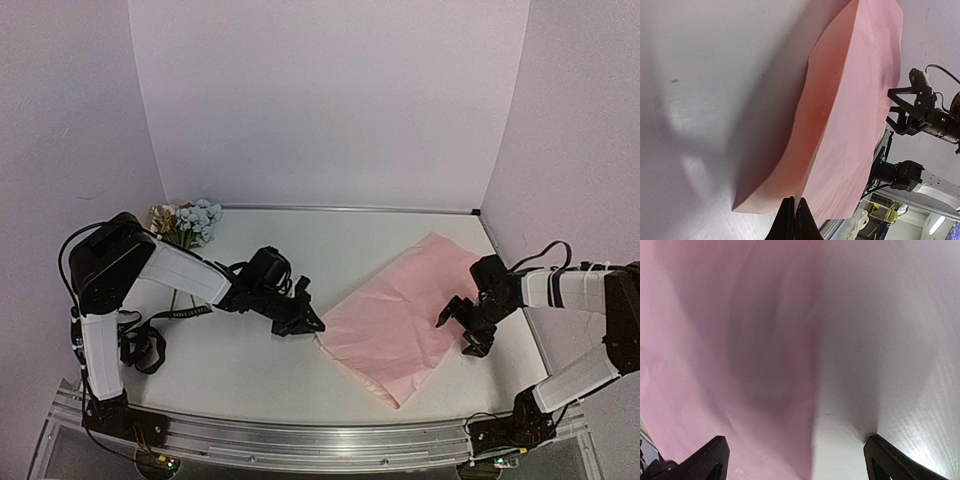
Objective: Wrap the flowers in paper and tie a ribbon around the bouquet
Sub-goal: Pick up the corner of the folded wrapping paper at the center of the board, then unfold the folded wrapping paper at the center of the board.
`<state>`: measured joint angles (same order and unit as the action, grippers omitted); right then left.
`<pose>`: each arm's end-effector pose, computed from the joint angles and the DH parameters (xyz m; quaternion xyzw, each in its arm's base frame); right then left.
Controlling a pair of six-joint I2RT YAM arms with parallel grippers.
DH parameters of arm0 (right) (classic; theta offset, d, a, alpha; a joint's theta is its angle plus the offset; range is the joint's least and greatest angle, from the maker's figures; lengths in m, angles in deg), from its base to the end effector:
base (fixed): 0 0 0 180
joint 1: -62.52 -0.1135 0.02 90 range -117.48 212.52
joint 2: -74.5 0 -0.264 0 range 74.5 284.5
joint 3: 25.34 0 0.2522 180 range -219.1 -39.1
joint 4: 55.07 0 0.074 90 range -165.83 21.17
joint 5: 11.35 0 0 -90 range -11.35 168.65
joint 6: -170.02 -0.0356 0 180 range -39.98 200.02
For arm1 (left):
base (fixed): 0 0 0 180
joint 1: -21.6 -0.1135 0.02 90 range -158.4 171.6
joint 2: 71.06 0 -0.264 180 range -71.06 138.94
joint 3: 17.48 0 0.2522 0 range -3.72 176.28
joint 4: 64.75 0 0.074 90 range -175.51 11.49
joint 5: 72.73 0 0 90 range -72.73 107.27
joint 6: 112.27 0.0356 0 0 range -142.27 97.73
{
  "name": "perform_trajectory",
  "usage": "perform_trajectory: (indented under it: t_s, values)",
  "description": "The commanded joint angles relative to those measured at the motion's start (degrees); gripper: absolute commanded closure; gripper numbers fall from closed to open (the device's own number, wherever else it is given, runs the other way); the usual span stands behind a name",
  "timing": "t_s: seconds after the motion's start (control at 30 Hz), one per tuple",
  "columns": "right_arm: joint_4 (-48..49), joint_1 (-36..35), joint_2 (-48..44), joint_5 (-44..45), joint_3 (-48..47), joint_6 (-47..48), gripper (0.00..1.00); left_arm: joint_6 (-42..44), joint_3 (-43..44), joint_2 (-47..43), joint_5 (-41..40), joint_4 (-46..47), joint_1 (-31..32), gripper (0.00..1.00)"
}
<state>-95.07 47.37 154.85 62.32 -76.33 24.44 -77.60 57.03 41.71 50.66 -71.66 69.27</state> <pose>0.2229 0.0707 0.1489 0.3126 0.9227 0.2166 0.0637 0.2504 -0.3040 0.1272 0.0502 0.8908 -0.4512 0.0195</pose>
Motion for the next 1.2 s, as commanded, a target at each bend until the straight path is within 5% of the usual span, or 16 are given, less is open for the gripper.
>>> perform_trajectory:
  t_s: [0.0, 0.17, 0.4, 0.53, 0.7, 0.87, 1.17]
  values:
    - [-3.05, 2.54, 3.85, -1.95, -6.17, 3.11, 0.04, 4.09, -3.1, -10.94, -6.52, -5.83, -3.0, 1.0]
    - [-4.63, 2.97, 11.94, -4.63, -15.5, 4.77, 0.09, 5.5, -8.98, -20.28, -11.29, -10.55, -5.65, 1.0]
    - [-5.19, 2.03, 26.89, -10.11, -31.17, 1.48, 0.58, 10.91, -11.67, -35.84, -18.11, -15.53, -6.54, 1.0]
    - [-5.66, -0.97, 32.86, -10.22, -38.75, -0.59, 0.7, 17.01, -10.97, -43.3, -17.97, -13.44, -6.28, 1.0]
    - [-5.67, -5.76, 37.7, -7.77, -45.39, -2.7, 0.62, 26.45, -4.39, -44.35, -10.78, -11.48, -3.26, 1.0]
    - [-5.89, -7.61, 39.91, -6.03, -49.47, -5.0, 0.54, 32.18, 1.77, -35.2, -1.02, -11.59, 2.96, 1.0]
    - [-24.87, -6.5, 19.2, 6.72, -39.74, 3.91, 0.29, 32.7, 2.88, -20.3, 4.84, -9.68, 10.85, 1.0]
